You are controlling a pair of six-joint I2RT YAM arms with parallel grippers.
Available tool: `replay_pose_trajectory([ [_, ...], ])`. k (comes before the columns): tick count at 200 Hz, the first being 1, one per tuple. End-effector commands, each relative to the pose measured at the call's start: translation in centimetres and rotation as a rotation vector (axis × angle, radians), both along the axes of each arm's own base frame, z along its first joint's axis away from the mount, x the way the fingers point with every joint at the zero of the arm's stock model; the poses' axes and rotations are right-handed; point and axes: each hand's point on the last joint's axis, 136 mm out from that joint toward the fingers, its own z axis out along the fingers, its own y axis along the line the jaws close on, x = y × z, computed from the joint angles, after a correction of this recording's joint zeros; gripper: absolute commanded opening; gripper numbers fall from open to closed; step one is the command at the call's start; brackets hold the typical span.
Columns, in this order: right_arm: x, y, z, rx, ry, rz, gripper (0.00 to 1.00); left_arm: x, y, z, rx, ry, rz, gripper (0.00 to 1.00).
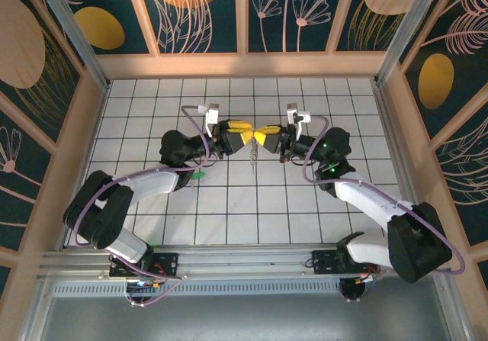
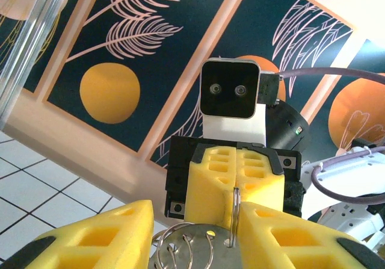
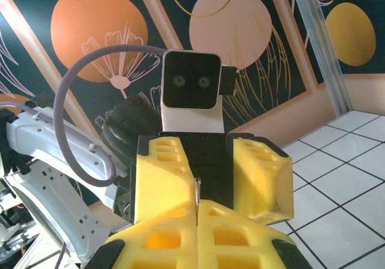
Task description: Put the keys on the keyring
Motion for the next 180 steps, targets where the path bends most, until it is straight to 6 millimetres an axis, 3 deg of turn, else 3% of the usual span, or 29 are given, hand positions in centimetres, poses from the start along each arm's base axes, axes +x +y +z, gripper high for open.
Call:
replay_pose_trajectory([
  [1,-0.1,0.1,1.1,0.016,-0.054,-0.003,0.0,-0.4,0.4,1.8,-0.039,-0.071,0.021,0.4],
  [73,0.3,0.1,0.8,0.01,-0.042,-0.012,0.0,-0.6,0.4,2.1,-0.035,-0.083,0.011,0.32],
  [180,0.7,0.3,0.8,0.011,-0.037,-0.014,0.0,-1.1,-0.5,1.2,0.002,-0.079,-0.032,0.04],
])
